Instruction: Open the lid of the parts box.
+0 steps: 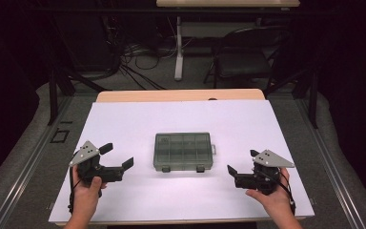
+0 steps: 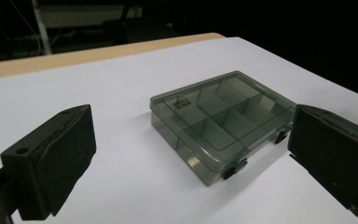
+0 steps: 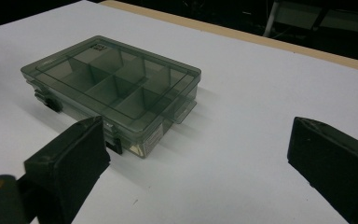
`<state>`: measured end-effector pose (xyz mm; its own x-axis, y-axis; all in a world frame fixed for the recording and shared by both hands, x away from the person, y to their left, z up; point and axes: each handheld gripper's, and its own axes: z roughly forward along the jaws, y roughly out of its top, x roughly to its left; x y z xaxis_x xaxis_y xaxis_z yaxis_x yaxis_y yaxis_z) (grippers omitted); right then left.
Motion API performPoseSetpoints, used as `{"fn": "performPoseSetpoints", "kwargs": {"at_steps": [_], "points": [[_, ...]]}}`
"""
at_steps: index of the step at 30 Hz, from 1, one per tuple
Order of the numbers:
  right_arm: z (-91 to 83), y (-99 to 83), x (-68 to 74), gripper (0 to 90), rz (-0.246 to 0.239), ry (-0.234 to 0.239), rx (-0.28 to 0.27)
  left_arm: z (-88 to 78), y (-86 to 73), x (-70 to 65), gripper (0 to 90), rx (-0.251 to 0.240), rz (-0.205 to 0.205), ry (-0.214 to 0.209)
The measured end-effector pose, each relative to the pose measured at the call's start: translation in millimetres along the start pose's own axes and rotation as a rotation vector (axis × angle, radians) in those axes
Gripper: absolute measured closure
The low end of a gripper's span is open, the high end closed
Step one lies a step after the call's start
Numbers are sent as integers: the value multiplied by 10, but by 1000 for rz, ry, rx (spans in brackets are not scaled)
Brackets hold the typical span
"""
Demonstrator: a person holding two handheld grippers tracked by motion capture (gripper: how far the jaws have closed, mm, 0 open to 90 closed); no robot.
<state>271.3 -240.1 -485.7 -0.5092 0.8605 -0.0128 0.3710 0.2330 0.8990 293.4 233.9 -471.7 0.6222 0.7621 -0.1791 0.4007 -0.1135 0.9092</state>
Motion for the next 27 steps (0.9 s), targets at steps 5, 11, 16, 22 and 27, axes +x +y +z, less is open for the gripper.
{"fn": "performPoseSetpoints", "kwargs": {"at_steps": [5,11,16,22,27], "points": [[91,97,41,86,-17,-33,32,98,101,-12,4,5,-21,-19],[254,212,139,165,-33,-11,43,254,235,-121,4,29,15,-14],[345,220,218,244,-62,-4,76,380,235,-191,22,37,10,-10],[342,138,224,231,-7,26,41,501,101,-239,108,66,1,-44],[347,57,220,172,10,20,47,522,7,-281,155,84,36,-31]]}}
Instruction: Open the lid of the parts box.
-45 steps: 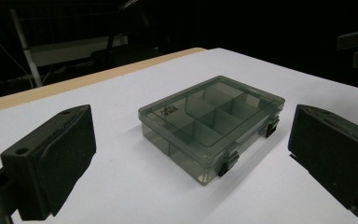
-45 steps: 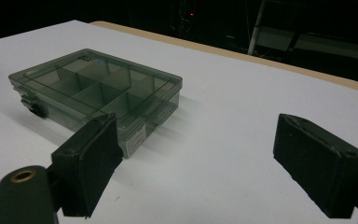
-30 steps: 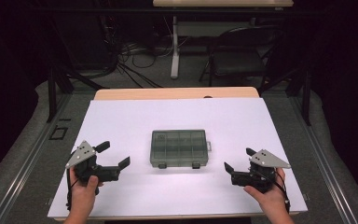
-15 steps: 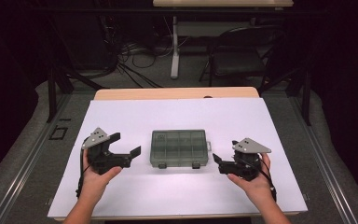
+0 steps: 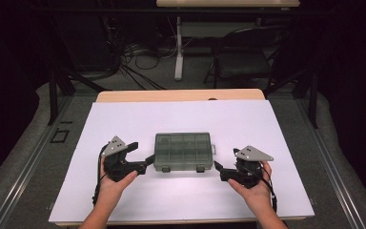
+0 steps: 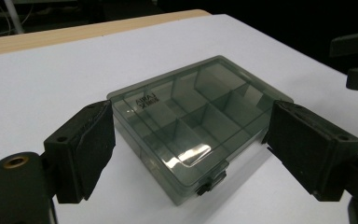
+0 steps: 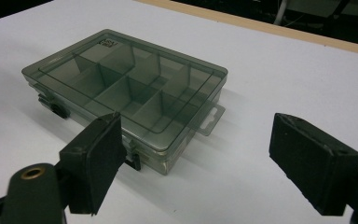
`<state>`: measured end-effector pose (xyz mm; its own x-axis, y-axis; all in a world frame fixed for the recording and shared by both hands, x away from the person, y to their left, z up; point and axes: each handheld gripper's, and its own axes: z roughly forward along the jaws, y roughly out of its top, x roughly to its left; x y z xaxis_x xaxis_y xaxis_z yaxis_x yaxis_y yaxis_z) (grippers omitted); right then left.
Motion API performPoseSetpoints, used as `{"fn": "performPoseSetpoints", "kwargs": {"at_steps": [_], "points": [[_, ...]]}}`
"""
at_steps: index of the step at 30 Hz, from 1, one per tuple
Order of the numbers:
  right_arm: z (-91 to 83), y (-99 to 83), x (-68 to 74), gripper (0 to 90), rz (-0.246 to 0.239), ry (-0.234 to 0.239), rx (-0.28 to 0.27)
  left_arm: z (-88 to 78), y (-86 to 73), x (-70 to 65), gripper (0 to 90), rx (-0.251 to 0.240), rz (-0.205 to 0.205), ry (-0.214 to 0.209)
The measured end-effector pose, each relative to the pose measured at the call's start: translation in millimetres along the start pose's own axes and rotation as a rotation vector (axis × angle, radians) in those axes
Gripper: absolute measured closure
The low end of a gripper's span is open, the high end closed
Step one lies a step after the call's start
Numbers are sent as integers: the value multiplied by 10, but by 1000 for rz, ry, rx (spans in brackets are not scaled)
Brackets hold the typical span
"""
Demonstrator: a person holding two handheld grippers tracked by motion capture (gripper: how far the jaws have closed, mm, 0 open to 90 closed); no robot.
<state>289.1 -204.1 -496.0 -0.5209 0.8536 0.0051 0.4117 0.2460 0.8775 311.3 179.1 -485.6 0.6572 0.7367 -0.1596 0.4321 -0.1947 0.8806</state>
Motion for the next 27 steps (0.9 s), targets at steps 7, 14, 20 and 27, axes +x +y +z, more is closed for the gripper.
{"fn": "performPoseSetpoints", "kwargs": {"at_steps": [7,14,20,27], "points": [[14,-80,46,418,-60,7,-42,46,-153,-16,247,13,39,19],[46,-192,-25,470,-102,38,-52,101,-200,-60,369,56,70,58],[58,-194,5,460,-130,52,-49,138,-222,-99,393,77,94,22],[127,-259,107,554,-103,114,-3,197,-321,-82,519,99,48,-61]]}}
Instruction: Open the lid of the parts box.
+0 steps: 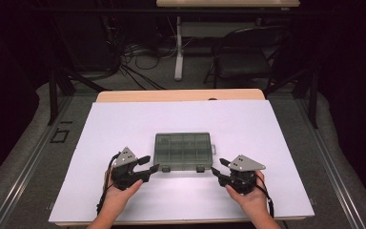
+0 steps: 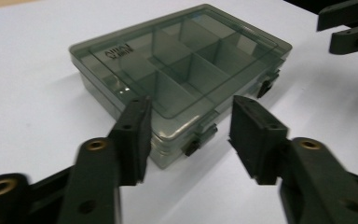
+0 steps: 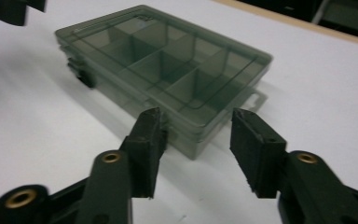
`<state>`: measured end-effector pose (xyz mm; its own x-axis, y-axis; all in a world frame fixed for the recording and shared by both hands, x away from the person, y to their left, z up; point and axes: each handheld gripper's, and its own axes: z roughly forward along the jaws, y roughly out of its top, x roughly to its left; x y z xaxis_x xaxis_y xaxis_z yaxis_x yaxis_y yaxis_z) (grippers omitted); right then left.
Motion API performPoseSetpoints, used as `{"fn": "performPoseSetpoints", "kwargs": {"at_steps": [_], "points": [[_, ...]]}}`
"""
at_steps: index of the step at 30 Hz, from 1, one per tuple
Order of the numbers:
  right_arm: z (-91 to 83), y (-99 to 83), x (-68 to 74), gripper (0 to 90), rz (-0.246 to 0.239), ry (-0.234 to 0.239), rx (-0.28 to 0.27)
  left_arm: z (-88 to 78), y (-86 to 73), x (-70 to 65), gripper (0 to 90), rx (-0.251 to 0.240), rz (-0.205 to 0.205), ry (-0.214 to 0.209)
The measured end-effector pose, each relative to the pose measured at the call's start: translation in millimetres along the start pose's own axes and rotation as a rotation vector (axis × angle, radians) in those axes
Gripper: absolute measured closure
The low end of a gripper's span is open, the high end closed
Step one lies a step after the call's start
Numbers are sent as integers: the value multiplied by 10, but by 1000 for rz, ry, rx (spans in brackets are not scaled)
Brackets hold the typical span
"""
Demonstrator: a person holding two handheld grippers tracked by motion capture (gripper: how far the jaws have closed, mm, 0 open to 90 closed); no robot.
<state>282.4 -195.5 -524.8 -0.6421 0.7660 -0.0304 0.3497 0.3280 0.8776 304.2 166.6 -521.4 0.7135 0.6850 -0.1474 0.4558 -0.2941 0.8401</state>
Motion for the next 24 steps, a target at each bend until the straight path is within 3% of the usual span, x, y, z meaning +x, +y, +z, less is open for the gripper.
{"fn": "performPoseSetpoints", "kwargs": {"at_steps": [2,7,12,16,24], "points": [[29,-16,27,618,-8,2,8,32,-28,-9,579,10,3,-28],[108,-49,40,763,6,38,7,90,-62,-47,722,51,36,-28],[196,-74,62,869,13,63,33,145,-98,-51,840,98,18,-42],[265,-76,107,900,11,66,36,201,-119,-43,895,127,9,-36],[367,-90,113,900,16,67,90,278,-123,-43,900,153,16,-35]]}}
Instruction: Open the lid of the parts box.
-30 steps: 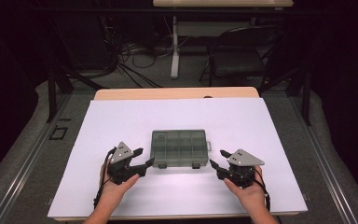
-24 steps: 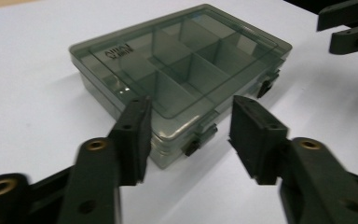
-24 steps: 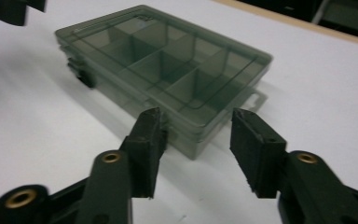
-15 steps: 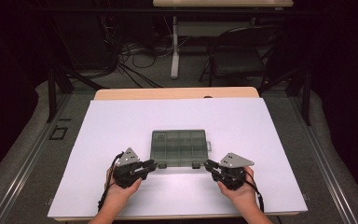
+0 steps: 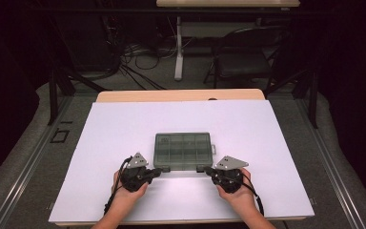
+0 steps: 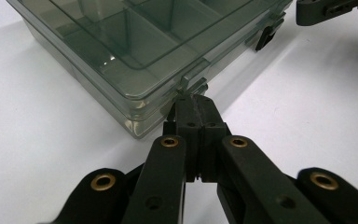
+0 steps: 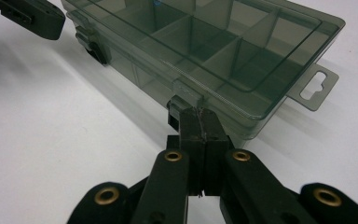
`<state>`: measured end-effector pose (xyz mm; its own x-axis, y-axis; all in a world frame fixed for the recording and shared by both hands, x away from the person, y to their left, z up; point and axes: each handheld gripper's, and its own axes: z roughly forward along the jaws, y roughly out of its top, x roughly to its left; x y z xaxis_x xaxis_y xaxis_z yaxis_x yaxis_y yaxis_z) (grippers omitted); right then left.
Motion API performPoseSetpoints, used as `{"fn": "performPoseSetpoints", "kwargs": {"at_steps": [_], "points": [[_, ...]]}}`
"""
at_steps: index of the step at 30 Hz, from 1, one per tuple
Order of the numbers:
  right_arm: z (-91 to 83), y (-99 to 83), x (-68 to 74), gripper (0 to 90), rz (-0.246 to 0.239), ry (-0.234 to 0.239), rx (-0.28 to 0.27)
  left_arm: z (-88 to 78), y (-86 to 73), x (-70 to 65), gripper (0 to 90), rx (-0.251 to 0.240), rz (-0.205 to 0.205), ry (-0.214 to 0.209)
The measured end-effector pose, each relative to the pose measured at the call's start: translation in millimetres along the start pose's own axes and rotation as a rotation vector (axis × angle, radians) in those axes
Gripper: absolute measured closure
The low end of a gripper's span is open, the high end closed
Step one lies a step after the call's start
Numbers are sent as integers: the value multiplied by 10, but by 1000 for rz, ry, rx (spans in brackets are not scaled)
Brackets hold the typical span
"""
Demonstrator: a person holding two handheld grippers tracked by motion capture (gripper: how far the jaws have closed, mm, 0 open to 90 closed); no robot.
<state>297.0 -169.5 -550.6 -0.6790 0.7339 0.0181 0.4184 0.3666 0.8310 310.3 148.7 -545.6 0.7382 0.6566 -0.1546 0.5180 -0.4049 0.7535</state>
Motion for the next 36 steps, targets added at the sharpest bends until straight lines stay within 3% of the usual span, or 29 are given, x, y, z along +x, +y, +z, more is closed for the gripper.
{"fn": "performPoseSetpoints", "kwargs": {"at_steps": [10,13,16,20,36], "points": [[52,-5,-24,899,12,4,28,69,16,-12,900,0,2,-7],[79,-12,-21,897,20,9,3,84,23,-34,900,10,8,-4],[73,-7,-14,894,16,5,18,76,25,-44,900,14,21,14],[67,-5,-17,893,19,8,27,49,17,-42,900,8,-6,24],[59,2,-25,888,31,7,3,35,31,-11,895,-6,-12,29]]}}
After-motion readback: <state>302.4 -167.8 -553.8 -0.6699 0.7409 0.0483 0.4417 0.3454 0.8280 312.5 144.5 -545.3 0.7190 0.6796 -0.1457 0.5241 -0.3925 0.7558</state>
